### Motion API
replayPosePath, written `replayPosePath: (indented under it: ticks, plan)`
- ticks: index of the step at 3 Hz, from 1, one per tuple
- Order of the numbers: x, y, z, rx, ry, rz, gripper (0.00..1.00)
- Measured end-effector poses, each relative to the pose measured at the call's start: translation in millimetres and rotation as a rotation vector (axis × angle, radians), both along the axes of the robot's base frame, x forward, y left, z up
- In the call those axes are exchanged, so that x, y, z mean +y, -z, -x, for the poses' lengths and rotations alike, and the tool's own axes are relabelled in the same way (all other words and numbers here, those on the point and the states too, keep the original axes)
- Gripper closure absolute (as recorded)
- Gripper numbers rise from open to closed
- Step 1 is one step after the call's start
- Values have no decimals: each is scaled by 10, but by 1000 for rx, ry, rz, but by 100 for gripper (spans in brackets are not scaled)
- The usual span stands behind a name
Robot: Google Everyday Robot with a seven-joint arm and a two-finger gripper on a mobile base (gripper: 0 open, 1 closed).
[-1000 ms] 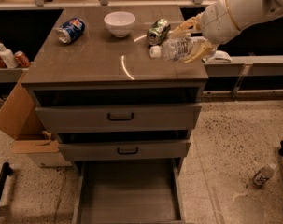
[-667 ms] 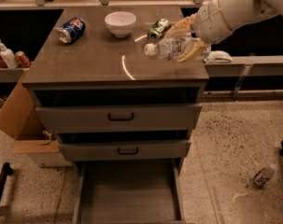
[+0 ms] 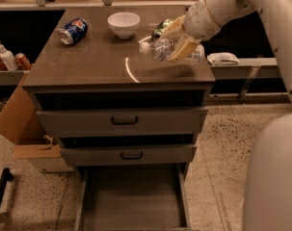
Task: Pick blue plastic bottle from bottom drawer and place on counter
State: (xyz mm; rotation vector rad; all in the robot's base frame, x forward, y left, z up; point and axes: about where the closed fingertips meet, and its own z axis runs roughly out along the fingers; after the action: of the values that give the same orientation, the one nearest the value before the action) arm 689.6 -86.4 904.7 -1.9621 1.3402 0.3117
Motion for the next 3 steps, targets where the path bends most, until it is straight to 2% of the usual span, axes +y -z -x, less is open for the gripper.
replayPosePath:
  ticks: [1, 2, 3]
  plan:
    - [165, 91, -138, 58, -1, 9, 100]
    - [320, 253, -285, 106, 10, 35, 81]
    - [447, 460, -430, 152, 39, 71, 51]
